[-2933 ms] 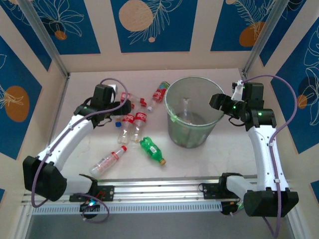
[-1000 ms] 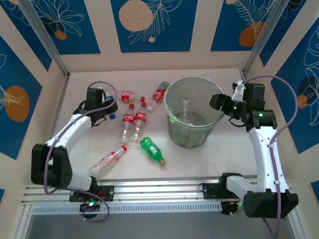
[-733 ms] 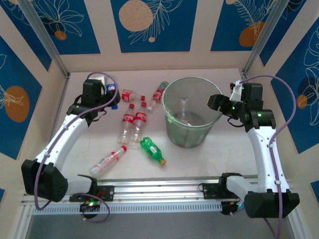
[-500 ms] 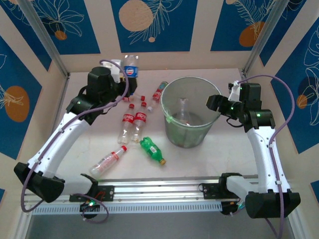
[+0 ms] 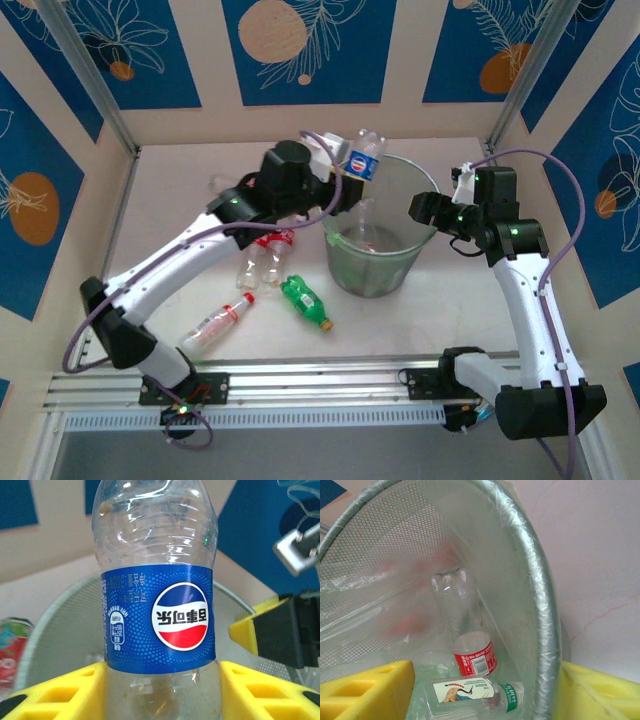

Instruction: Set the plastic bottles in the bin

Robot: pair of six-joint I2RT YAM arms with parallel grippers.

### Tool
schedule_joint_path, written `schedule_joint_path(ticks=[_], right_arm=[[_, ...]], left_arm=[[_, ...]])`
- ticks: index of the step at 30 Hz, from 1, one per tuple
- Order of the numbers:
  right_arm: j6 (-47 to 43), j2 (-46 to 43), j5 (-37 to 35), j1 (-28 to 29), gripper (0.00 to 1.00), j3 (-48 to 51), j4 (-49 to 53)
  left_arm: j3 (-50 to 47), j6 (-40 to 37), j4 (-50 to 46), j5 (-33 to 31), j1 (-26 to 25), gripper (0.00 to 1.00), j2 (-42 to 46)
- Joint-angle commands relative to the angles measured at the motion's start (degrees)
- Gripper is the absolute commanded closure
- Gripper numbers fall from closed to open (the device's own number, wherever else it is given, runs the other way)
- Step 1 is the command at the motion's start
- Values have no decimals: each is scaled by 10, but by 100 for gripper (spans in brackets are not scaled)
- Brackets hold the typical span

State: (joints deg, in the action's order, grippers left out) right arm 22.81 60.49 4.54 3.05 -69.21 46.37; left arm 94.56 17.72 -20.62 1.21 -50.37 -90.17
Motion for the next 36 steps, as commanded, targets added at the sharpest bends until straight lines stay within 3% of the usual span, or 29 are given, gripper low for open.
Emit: schedule_joint_path(ticks=[1, 15, 25, 36], right_arm=[[3, -2, 10, 6, 28, -10, 15], [-10, 6, -3, 5, 28, -13, 15], [-14, 7, -8, 5, 28, -11, 16], [-13, 6, -8, 5, 28, -12, 17]], left_arm=[[31, 17, 7, 42, -13, 47, -31], [-6, 53, 21, 84, -19, 46, -76], [-14, 53, 22, 89, -19, 31, -80], [-16, 45, 20, 79, -19, 27, -76]])
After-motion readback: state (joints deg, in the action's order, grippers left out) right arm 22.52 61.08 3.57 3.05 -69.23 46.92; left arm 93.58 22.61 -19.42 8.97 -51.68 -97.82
